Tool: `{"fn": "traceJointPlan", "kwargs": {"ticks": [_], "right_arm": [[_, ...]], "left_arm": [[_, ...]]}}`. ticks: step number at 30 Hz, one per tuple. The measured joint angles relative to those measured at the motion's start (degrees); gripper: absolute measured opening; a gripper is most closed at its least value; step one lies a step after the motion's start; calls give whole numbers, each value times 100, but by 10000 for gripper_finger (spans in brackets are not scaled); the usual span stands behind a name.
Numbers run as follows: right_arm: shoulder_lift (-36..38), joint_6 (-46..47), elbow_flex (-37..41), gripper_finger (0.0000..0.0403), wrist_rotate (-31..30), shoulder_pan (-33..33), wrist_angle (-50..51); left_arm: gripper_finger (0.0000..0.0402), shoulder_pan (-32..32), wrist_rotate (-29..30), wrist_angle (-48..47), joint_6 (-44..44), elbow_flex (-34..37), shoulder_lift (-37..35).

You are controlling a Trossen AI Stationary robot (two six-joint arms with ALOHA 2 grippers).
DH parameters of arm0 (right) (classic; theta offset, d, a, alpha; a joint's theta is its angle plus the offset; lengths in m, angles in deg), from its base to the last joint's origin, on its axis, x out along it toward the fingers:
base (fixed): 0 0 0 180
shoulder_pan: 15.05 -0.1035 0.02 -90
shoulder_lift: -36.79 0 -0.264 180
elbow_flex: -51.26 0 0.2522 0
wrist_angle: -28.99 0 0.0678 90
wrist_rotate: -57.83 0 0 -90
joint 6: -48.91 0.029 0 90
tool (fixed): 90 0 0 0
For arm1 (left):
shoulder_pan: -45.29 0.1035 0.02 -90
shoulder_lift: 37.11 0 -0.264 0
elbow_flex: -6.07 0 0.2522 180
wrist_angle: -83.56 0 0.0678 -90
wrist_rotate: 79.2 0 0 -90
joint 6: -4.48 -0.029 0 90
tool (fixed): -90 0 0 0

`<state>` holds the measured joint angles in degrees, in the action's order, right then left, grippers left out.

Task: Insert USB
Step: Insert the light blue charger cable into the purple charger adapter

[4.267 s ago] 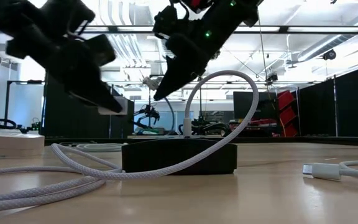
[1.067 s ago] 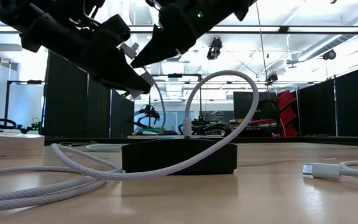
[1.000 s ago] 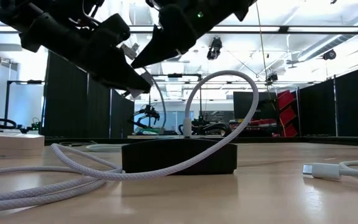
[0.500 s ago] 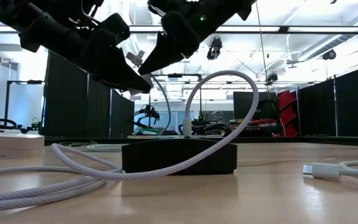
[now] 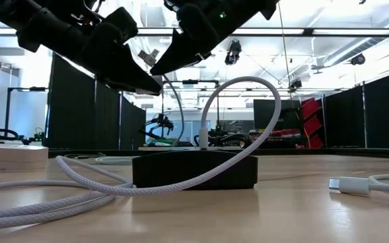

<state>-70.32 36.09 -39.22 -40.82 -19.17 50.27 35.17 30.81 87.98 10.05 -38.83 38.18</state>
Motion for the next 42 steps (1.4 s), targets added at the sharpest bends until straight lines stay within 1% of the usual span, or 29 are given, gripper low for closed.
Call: {"fn": "traceJointPlan", "kwargs": {"ticks": [11,13,15,18,23,25,28,31,35,42], "right_arm": [[-26,50,71,0,-26,-21,231],[-28,40,76,0,-33,-22,313],[-5,38,88,0,-54,-18,505],[1,134,104,0,-59,-13,695],[19,421,130,0,-61,-11,663],[5,546,137,0,-81,-2,688],[49,702,137,0,-425,3,579],[99,1000,135,0,-749,13,248],[114,1302,124,0,-753,9,-293],[171,1696,124,0,-749,4,-355]], "left_arm": [[192,-36,-26,-370,3,0,-47],[192,-38,-25,-346,11,0,-76],[192,-38,-22,-116,51,-29,-143],[192,-50,-22,66,91,-82,-383],[192,-103,-20,-27,-158,-52,-928],[192,-108,-18,-201,-171,-58,-1150],[192,-106,-17,-453,-137,-33,-1354],[192,-113,-2,-337,-32,-33,-1467],[192,-121,-2,-373,119,-20,-1411],[192,-117,61,-379,307,-20,-1249]]}}
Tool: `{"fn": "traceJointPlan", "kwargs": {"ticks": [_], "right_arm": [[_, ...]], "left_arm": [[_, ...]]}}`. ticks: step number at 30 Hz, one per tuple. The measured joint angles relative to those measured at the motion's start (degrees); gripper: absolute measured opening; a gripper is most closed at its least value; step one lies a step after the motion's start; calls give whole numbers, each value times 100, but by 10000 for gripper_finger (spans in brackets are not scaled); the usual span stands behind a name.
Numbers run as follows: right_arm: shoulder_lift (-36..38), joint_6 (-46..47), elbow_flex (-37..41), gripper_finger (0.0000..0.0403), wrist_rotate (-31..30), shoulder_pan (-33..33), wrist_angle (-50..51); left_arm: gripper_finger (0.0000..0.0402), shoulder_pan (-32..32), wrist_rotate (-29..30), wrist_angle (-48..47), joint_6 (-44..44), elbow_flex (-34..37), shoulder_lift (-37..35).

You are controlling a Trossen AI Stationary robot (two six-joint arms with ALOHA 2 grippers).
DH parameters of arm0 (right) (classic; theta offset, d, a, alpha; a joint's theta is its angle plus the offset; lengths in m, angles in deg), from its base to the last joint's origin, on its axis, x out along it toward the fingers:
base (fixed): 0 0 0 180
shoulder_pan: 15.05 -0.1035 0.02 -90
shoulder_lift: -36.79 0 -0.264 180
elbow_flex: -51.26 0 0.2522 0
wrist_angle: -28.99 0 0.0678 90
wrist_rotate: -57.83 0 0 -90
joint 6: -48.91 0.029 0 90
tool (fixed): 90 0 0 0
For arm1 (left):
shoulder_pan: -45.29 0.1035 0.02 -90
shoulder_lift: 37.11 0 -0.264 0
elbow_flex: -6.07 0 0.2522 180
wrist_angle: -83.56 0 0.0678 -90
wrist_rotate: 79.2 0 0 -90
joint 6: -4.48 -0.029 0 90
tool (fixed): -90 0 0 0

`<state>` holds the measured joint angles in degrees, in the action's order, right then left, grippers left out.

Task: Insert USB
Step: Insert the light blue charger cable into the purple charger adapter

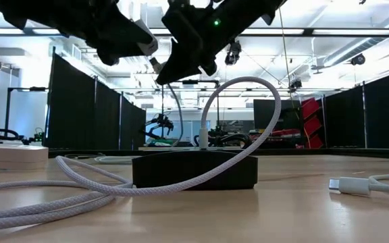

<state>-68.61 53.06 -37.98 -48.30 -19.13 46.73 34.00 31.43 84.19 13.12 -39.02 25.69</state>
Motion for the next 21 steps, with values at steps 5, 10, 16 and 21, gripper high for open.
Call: {"fn": "traceJointPlan", "kwargs": {"ticks": [5,10,16,21], "right_arm": [[99,18,0,0,-4,-73,58],[105,-223,0,0,4,-211,87],[124,-196,-2,0,8,-230,72],[124,-218,-9,0,8,-229,5]], "left_arm": [[192,2,309,-113,1,0,38],[192,2,382,-162,-26,0,-2],[192,26,75,-125,104,4,-124],[192,58,-367,-110,704,7,-122]]}}
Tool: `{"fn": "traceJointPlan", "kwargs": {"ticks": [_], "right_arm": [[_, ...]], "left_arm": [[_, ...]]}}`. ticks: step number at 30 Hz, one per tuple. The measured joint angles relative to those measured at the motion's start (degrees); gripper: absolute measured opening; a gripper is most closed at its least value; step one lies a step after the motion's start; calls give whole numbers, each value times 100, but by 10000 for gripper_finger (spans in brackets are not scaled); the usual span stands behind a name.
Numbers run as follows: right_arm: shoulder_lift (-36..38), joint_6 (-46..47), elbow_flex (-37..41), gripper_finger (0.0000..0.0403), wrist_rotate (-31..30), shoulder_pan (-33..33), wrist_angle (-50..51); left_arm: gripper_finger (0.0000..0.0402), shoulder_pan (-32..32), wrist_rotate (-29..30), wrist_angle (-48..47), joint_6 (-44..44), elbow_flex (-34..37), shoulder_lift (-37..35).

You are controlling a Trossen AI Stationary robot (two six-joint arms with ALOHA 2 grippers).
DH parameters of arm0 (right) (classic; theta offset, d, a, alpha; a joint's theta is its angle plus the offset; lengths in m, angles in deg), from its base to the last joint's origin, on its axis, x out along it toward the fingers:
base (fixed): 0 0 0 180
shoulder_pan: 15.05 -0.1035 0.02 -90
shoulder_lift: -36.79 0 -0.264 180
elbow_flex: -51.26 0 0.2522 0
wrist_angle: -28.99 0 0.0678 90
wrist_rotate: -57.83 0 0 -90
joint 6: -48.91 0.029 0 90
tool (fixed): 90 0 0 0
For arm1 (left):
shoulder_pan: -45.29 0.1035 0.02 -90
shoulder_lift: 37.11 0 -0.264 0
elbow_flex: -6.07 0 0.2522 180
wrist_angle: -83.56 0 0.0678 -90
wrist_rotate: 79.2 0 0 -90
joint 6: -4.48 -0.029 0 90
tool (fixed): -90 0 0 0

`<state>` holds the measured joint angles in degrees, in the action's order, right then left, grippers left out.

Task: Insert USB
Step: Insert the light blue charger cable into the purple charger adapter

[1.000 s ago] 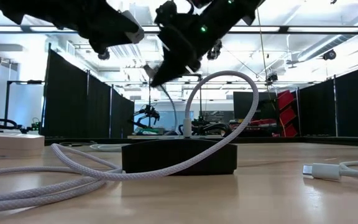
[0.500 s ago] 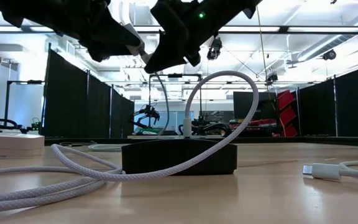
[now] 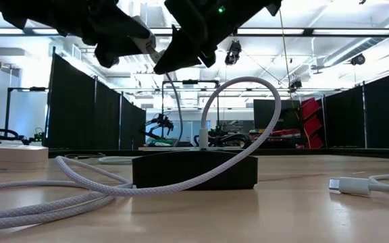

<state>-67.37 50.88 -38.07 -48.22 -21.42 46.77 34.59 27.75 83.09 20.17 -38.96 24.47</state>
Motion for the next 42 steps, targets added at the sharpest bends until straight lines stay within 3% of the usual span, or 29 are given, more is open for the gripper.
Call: {"fn": "traceJointPlan", "kwargs": {"ticks": [6,11,24,42], "right_arm": [[2,149,-7,0,4,-36,-3],[49,462,-7,0,145,-39,34],[87,1659,-13,0,304,-61,344],[87,1820,-87,0,306,4,290]], "left_arm": [[192,174,-43,-82,1309,0,-24],[192,481,-653,-138,2149,2,4],[192,584,-866,6,2090,4,-6],[192,579,-852,58,1689,4,0]]}}
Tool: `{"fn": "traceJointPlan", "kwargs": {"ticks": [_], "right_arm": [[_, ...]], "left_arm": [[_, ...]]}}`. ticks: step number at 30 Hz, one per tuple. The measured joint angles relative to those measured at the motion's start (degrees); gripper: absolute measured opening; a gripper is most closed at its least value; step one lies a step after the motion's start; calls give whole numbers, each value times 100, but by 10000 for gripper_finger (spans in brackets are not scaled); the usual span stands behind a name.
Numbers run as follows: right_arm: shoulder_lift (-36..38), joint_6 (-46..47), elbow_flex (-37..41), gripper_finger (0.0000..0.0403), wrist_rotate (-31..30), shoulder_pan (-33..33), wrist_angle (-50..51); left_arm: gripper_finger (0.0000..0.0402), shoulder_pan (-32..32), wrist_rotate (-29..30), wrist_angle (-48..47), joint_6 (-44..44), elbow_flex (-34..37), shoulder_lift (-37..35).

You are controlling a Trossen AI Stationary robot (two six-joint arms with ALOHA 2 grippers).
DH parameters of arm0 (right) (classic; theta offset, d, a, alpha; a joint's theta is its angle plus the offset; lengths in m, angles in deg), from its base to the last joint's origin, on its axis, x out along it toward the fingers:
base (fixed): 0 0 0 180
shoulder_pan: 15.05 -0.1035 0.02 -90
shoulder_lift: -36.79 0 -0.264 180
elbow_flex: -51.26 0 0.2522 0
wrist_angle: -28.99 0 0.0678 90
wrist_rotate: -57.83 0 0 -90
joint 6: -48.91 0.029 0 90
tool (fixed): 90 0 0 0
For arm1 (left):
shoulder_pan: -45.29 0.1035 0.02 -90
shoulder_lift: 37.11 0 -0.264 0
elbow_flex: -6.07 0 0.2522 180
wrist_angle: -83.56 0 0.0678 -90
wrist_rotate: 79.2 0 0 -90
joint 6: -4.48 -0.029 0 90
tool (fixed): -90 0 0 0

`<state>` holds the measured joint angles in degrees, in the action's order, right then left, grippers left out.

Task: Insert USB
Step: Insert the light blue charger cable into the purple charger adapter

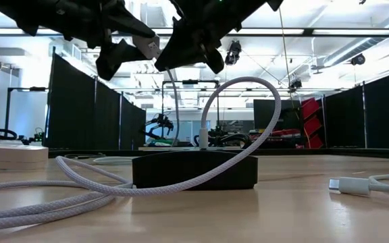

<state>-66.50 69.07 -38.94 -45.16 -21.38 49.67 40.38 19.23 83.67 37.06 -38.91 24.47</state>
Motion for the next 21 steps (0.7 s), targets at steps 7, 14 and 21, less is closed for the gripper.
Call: {"fn": "traceJointPlan", "kwargs": {"ticks": [7,14,21], "right_arm": [[0,159,-7,0,-4,89,141],[7,162,-7,0,138,92,104],[11,107,-7,0,295,85,74]], "left_arm": [[192,-63,0,-11,-297,0,-1],[192,-78,141,8,-512,0,-13],[192,-78,212,10,-639,0,-13]]}}
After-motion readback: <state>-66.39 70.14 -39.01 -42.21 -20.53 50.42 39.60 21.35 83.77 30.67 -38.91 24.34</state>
